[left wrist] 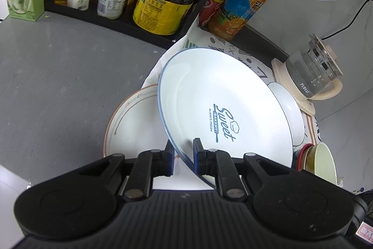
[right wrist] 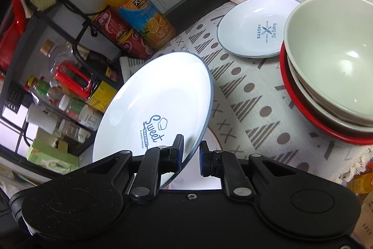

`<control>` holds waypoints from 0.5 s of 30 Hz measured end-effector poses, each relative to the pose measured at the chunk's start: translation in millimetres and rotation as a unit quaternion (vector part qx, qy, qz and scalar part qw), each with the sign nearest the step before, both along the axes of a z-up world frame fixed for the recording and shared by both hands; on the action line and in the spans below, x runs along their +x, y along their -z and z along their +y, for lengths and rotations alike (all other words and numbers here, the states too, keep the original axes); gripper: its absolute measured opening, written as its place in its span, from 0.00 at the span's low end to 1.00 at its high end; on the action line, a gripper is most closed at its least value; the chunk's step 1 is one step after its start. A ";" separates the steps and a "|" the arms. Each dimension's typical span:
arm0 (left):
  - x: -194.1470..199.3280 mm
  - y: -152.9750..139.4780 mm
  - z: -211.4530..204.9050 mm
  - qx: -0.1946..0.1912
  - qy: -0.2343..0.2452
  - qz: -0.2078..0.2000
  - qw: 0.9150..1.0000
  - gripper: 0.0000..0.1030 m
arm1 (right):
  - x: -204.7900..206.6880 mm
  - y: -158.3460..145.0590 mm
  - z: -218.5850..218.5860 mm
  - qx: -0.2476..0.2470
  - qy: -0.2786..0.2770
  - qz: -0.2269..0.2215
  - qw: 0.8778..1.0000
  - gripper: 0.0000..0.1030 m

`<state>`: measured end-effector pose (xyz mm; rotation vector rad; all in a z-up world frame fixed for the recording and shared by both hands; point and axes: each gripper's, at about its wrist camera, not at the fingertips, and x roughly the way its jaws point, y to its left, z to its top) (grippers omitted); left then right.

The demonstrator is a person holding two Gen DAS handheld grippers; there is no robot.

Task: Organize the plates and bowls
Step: 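Carry the 'Sweet' plate with both grippers onto the large brown-rimmed plate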

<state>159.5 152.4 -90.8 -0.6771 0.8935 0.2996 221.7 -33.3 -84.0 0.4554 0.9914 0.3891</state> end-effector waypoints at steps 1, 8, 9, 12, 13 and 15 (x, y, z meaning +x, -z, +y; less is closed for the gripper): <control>-3.2 0.3 -0.6 -0.001 -0.001 0.001 1.000 0.13 | -2.5 -0.5 -0.4 -0.001 -0.002 0.000 1.000 0.12; -19.6 2.1 -6.8 -0.005 -0.004 0.003 1.000 0.13 | -19.1 -3.0 -4.9 -0.010 -0.012 -0.005 1.000 0.13; -21.7 2.5 -7.2 -0.005 -0.004 0.003 1.000 0.13 | -21.2 -2.9 -5.8 -0.011 -0.013 -0.005 1.000 0.13; -28.5 4.7 -8.9 -0.004 -0.006 0.005 1.000 0.13 | -27.3 -0.6 -8.7 -0.012 -0.013 -0.002 1.000 0.13; -30.9 6.3 -9.0 -0.005 -0.007 0.006 1.000 0.13 | -29.9 0.6 -8.9 -0.013 -0.013 -0.002 1.000 0.13; -35.1 10.1 -9.1 -0.010 -0.009 0.009 1.000 0.13 | -34.1 2.6 -8.9 -0.015 -0.015 0.000 1.000 0.13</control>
